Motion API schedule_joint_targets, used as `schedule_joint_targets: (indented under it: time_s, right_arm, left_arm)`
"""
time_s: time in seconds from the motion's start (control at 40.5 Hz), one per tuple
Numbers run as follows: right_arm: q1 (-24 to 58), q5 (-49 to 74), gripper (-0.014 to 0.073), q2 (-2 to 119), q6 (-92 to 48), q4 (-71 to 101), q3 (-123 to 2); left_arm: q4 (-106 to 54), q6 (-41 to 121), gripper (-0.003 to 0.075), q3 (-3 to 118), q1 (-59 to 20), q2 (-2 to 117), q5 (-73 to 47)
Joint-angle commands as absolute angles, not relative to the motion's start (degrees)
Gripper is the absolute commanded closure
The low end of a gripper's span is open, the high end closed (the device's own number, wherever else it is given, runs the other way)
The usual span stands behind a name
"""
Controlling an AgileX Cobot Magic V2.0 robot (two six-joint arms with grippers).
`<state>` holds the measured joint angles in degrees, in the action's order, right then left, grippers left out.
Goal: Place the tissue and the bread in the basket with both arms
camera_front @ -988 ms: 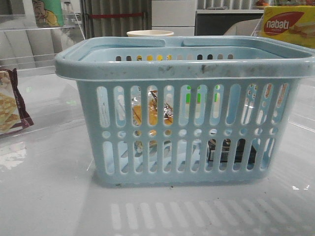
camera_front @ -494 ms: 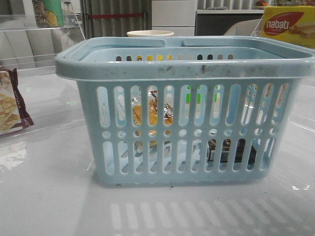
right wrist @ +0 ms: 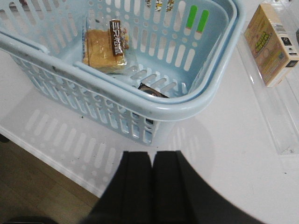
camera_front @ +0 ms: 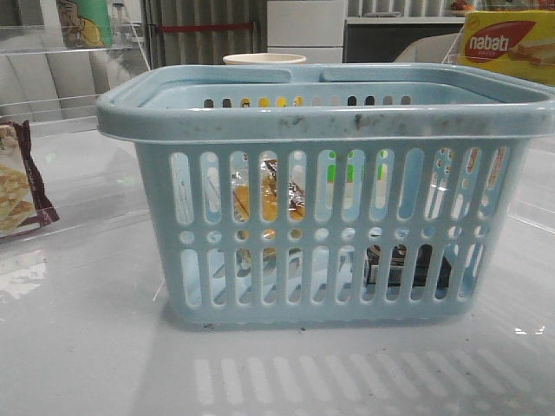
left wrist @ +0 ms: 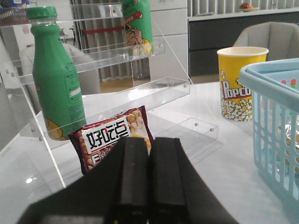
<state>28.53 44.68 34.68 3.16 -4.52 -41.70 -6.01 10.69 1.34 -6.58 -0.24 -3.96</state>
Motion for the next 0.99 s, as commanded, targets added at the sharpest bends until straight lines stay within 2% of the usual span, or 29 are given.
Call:
schedule_joint_targets:
  time_s: [0.0, 0.964]
  right_arm:
    - [28.58, 40.66, 0.0537, 34.82, 2.97, -5.51, -43.27]
    - [28.58, 40.88, 0.0537, 34.82, 2.97, -5.51, -43.27]
  left_arm:
    - [-7.68, 10.64, 0.0629, 0.11, -6.51, -1.47, 5.83]
    - [-7.68, 10.64, 0.0629, -0.34, -6.51, -1.37, 7.08]
